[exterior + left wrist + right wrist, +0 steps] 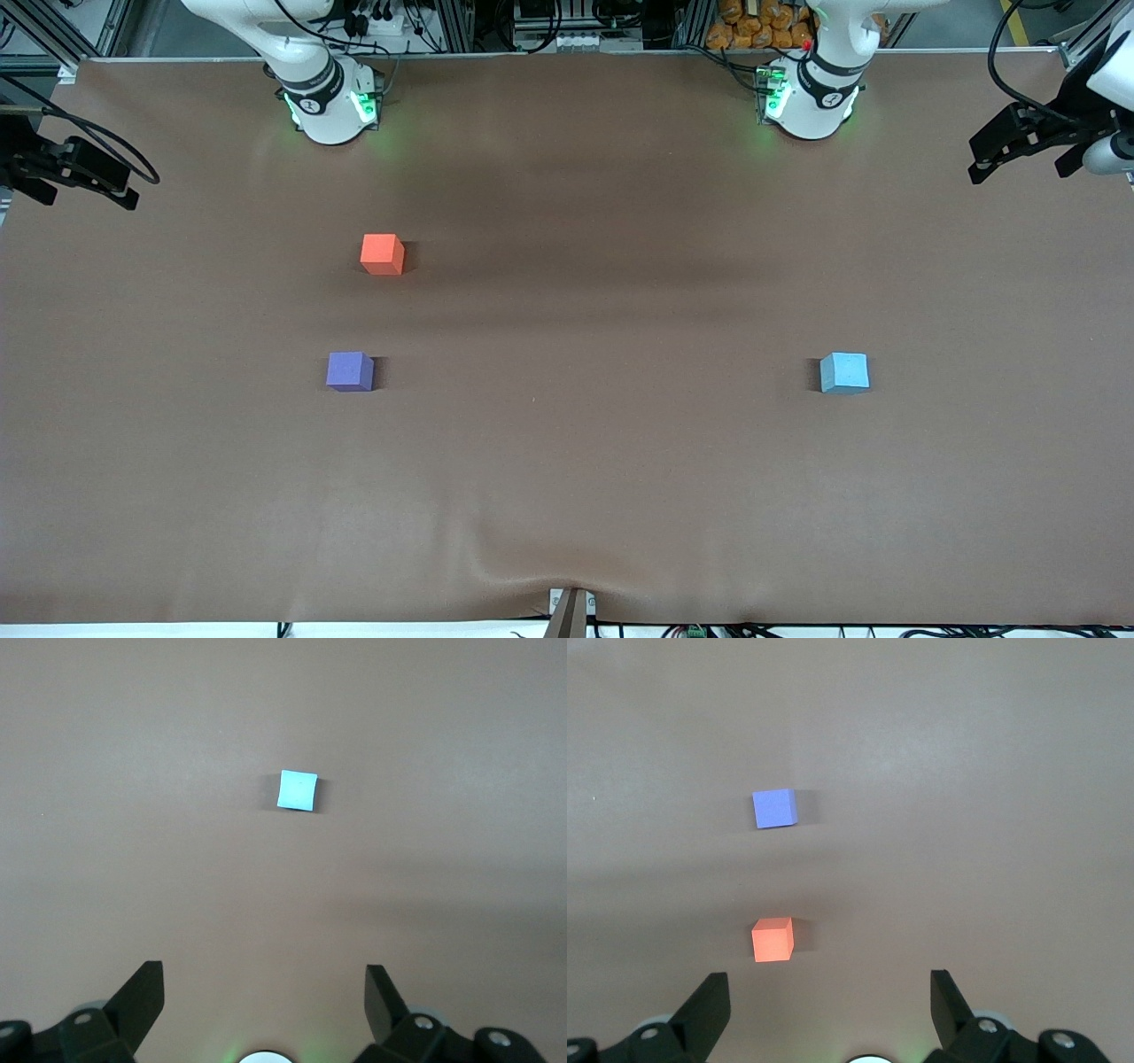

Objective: Place blue block between orange and purple blocks

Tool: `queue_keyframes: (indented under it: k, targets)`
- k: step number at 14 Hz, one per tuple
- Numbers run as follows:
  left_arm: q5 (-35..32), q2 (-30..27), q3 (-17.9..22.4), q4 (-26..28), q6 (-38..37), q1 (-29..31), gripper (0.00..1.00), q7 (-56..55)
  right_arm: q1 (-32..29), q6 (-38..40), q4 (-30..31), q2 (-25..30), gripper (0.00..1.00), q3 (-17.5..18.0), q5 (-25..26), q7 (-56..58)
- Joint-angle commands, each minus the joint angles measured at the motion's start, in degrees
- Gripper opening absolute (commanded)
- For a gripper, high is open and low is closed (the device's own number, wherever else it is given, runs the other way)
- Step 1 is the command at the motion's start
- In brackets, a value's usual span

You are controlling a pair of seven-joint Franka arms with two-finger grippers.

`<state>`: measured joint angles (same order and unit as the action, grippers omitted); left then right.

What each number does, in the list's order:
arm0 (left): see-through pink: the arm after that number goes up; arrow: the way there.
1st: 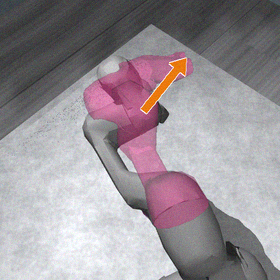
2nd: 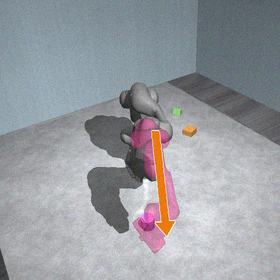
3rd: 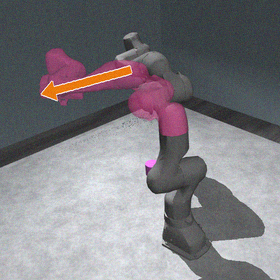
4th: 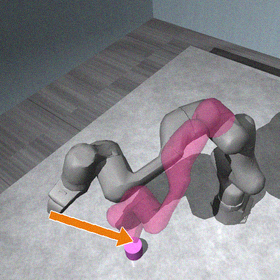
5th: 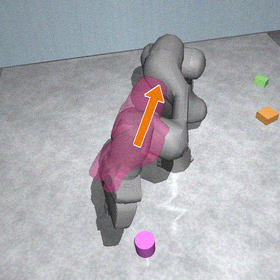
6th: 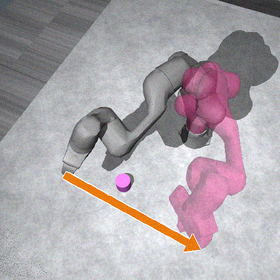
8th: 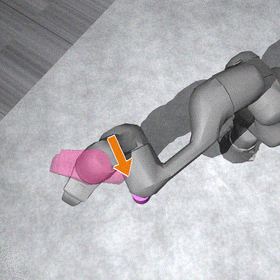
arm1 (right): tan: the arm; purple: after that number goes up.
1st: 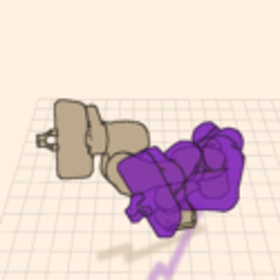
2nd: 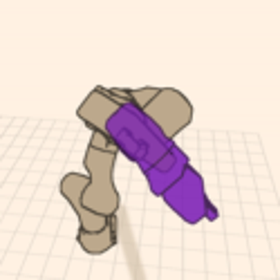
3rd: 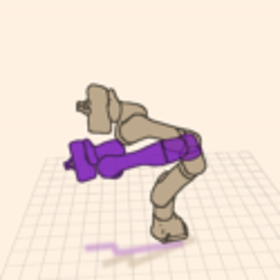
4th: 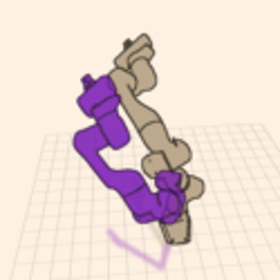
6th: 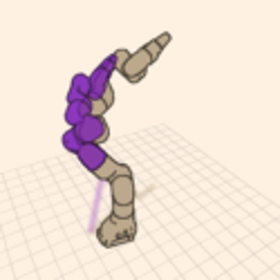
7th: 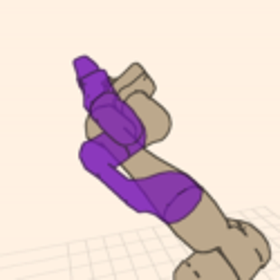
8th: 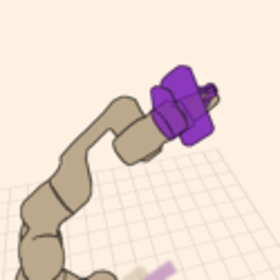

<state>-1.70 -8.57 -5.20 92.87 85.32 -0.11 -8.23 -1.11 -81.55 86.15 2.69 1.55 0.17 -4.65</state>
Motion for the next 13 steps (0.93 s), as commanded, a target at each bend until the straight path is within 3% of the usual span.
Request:
queue_keyframes:
  k: [1, 13]
  targets:
    - [-0.1, 0.4, 0.1, -0.8, -0.4, 0.0, 1.00, 0.8, -1.6, 0.8, -0.9, -0.2, 1.00, 0.7, -1.3, 1.0]
    - [0.4, 1.6, 0.2, -0.2, -0.4, 0.5, 1.00, 1.0, -1.6, 1.1, -0.9, -0.2, 1.00, 0.7, -1.5, 1.0]
